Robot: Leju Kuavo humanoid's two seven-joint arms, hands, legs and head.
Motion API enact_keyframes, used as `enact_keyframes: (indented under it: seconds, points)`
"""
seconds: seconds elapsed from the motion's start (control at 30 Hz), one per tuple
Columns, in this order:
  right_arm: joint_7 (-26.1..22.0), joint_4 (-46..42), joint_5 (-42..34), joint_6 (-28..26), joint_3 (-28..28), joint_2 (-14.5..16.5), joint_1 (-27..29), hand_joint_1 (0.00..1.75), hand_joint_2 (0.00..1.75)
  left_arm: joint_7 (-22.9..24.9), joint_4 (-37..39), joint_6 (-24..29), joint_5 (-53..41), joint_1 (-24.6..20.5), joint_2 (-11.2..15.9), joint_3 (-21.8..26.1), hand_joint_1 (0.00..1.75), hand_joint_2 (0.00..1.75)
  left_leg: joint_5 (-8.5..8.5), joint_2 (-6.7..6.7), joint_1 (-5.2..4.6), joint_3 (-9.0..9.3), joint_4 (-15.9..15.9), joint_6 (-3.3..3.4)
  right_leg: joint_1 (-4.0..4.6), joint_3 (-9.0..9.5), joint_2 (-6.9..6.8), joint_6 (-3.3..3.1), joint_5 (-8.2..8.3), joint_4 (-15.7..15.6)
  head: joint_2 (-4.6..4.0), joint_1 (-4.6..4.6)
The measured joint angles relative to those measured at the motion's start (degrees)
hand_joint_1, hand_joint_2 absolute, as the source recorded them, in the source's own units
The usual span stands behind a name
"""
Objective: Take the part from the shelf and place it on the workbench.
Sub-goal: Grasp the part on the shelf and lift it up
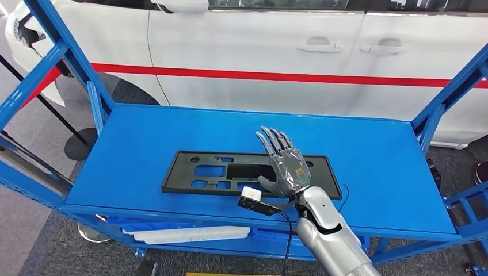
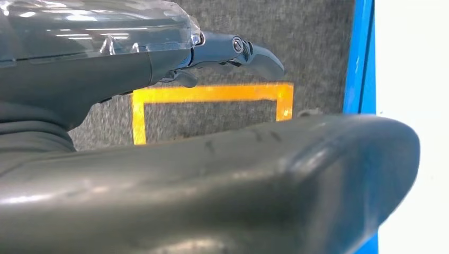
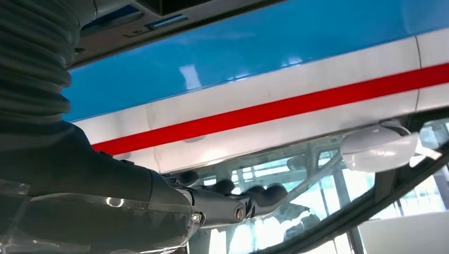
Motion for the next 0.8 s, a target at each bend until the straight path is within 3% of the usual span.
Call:
enact_keyframes:
  seconds: [0.07,0.1,0.13,0.17,0.2,0.27,0.3,0.37,0.47,0.57,0.6,0.63,0.67,0.73,0.8]
  points:
    - [-0.36,-2.82,-1.31,0.22,-0.59,-1.32,1.88,0.0,1.75,-0.1,0.0,-0.07,-0.02,0.0,0.17,0.1,0.0,0.0,-0.24,-0.01,-0.13,0.09,0.0,0.42,-0.03,-4.26,-0.04,0.25,-3.05,7.66,0.0,0.0]
    - [-0.6,-3.96,-2.13,0.23,-0.95,-1.82,2.81,0.0,1.75,-0.16,0.0,-0.11,-0.04,0.05,0.22,0.13,0.0,0.0,-0.37,-0.02,-0.18,0.17,0.05,0.5,-0.06,-5.89,-0.05,0.31,-3.48,10.2,0.0,0.0]
    - [-1.0,-5.12,-3.21,0.11,-1.38,-2.23,3.72,0.0,1.75,-0.28,0.0,-0.15,-0.1,0.12,0.24,0.14,0.0,0.0,-0.53,-0.04,-0.21,0.29,0.12,0.52,-0.09,-6.48,-0.06,0.3,-2.73,10.6,0.0,0.0]
    - [-1.56,-6.44,-4.47,-0.09,-1.91,-2.58,4.58,0.0,1.75,-0.46,0.0,-0.2,-0.15,0.19,0.25,0.14,0.0,0.0,-0.73,-0.07,-0.22,0.48,0.21,0.49,-0.12,-5.91,-0.09,0.22,-0.95,8.74,-0.01,0.0]
    - [-2.25,-7.99,-5.91,-0.36,-2.55,-2.92,5.41,0.0,1.75,-0.72,0.0,-0.26,-0.2,0.26,0.25,0.14,0.0,0.0,-0.99,-0.1,-0.22,0.75,0.33,0.39,-0.14,-4.3,-0.13,0.06,1.47,4.97,-0.01,0.0]
    - [-3.6,-11.28,-8.62,-0.74,-3.97,-3.59,6.79,0.0,1.75,-1.27,0.0,-0.38,-0.22,0.4,0.25,0.14,0.0,0.0,-1.53,-0.16,-0.38,1.16,0.56,0.0,-0.01,-0.96,-0.2,-0.34,4.55,-2.18,-0.01,-0.01]
    - [-4.09,-12.85,-9.66,-0.83,-4.67,-3.93,7.37,0.0,1.75,-1.47,0.0,-0.43,-0.22,0.47,0.25,0.14,0.0,0.0,-1.7,-0.18,-0.46,1.28,0.62,-0.28,0.11,-0.06,-0.19,-0.52,5.06,-4.13,0.0,-0.01]
    - [-4.79,-15.34,-11.19,-0.85,-5.77,-4.53,8.36,0.0,1.75,-1.7,0.0,-0.49,-0.22,0.62,0.25,0.14,0.0,0.0,-1.83,-0.17,-0.61,1.42,0.48,-0.92,0.3,0.14,-0.06,-0.89,4.96,-4.8,0.0,-0.01]
    - [-6.27,-19.09,-14.55,-1.05,-7.33,-5.09,9.7,0.0,1.75,-1.84,0.0,-0.57,-0.24,0.73,0.3,0.14,0.0,0.0,-3.38,-0.05,-0.56,0.82,2.18,-1.79,-0.23,0.48,-0.09,-1.77,5.21,-5.43,-0.01,-0.02]
    - [-7.6,-24.44,-18.18,-1.06,-9.37,-6.26,11.12,0.0,1.75,-1.86,0.01,-0.77,-0.28,0.77,0.37,0.12,0.0,0.0,-8.54,-0.01,-0.39,-3.64,12.16,-2.27,-0.28,0.64,-0.32,-2.23,5.16,-5.54,-0.02,-0.02]
    - [-7.91,-26.41,-19.03,-0.92,-10.15,-6.99,11.86,0.0,1.75,-1.86,0.02,-0.85,-0.32,0.83,0.4,0.11,0.0,0.0,-9.47,-0.01,-0.37,-5.04,15.11,-2.36,-0.24,0.66,-0.39,-2.26,5.12,-5.51,-0.01,-0.02]
    - [-8.21,-28.38,-19.73,-0.76,-10.97,-7.8,12.71,0.0,1.75,-1.84,0.02,-0.92,-0.34,0.9,0.44,0.11,0.0,0.0,-9.33,-0.01,-0.37,-5.61,16.24,-2.38,-0.22,0.69,-0.42,-2.27,5.08,-5.47,-0.01,-0.02]
    - [-8.56,-30.24,-20.32,-0.63,-11.76,-8.54,13.62,0.0,1.75,-1.81,0.02,-0.99,-0.37,0.96,0.49,0.11,0.0,0.0,-8.14,0.0,-0.37,-5.13,15.17,-2.34,-0.22,0.73,-0.41,-2.23,5.02,-5.41,0.0,-0.02]
    - [-9.28,-33.65,-21.12,-0.5,-13.21,-9.81,15.3,0.0,1.75,-1.77,0.03,-1.08,-0.39,0.97,0.64,0.11,0.0,0.0,-4.3,-0.01,-0.39,-1.74,8.0,-1.97,-0.22,0.88,-0.27,-2.01,4.86,-5.25,0.0,-0.02]
    - [-9.91,-36.47,-21.5,-0.44,-14.38,-10.94,16.7,0.0,1.75,-1.75,0.04,-1.13,-0.39,0.83,0.74,0.1,0.0,0.0,-2.28,-0.06,-0.58,1.18,1.85,-1.43,-0.06,0.85,-0.1,-1.54,4.73,-5.07,0.0,-0.02]
